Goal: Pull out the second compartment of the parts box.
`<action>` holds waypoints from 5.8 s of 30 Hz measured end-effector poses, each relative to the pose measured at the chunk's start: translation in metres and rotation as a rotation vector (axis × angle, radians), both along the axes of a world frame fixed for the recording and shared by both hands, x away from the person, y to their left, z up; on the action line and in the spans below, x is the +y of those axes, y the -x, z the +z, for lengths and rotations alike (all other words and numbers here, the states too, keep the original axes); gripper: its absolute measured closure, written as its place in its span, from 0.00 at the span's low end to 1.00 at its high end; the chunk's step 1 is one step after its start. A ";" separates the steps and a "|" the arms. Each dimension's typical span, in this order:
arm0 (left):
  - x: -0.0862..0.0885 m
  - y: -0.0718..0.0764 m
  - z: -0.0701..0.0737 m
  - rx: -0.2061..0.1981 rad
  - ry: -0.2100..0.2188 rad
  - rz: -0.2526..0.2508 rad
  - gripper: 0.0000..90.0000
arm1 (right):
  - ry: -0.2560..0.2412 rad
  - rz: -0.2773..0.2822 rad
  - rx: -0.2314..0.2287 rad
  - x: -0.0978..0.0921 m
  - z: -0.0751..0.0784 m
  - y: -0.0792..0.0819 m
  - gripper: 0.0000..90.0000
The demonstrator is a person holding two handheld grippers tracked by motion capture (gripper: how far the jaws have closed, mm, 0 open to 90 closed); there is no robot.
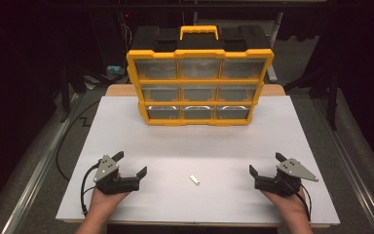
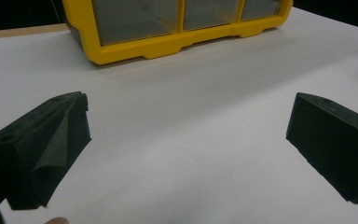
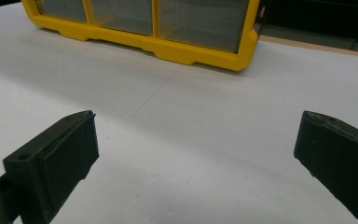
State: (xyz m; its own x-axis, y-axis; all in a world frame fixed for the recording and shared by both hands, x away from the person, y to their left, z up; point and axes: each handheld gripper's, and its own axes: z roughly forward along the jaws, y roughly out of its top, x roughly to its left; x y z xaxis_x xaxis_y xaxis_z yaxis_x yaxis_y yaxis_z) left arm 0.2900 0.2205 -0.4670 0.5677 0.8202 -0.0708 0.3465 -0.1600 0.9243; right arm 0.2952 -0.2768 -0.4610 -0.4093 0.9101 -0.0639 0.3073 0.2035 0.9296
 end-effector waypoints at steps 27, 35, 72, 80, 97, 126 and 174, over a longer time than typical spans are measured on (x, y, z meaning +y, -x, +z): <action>-0.001 0.000 -0.001 0.011 0.037 -0.039 0.00 | 0.003 0.014 0.007 0.020 0.000 -0.033 0.00; -0.001 -0.001 -0.001 0.016 0.034 -0.042 0.00 | 0.022 0.009 0.015 0.026 0.000 -0.059 0.00; -0.003 0.000 -0.001 0.011 0.014 -0.052 0.00 | 0.160 0.001 0.074 0.012 0.001 -0.066 0.00; -0.004 0.001 0.001 0.001 0.000 -0.061 0.00 | 0.245 0.011 0.079 0.012 -0.004 -0.063 0.00; -0.006 0.001 0.000 -0.003 -0.001 -0.075 0.00 | 0.454 0.051 0.043 0.028 -0.006 -0.056 0.01; -0.006 0.001 -0.001 -0.002 -0.004 -0.078 0.00 | 0.890 0.117 -0.105 0.065 -0.005 -0.041 0.00; -0.006 0.001 -0.001 -0.011 -0.012 -0.082 0.00 | 1.340 0.165 -0.209 0.097 -0.010 -0.028 0.07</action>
State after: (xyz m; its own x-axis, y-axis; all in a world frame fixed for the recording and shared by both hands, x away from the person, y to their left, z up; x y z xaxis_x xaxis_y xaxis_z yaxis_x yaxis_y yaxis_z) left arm 0.2892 0.2142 -0.4678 0.6338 0.7716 -0.0545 0.3213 -0.1985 0.9259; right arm 0.3233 -0.1801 -0.4709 -0.3802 0.0438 -0.9239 0.0714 0.9973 0.0179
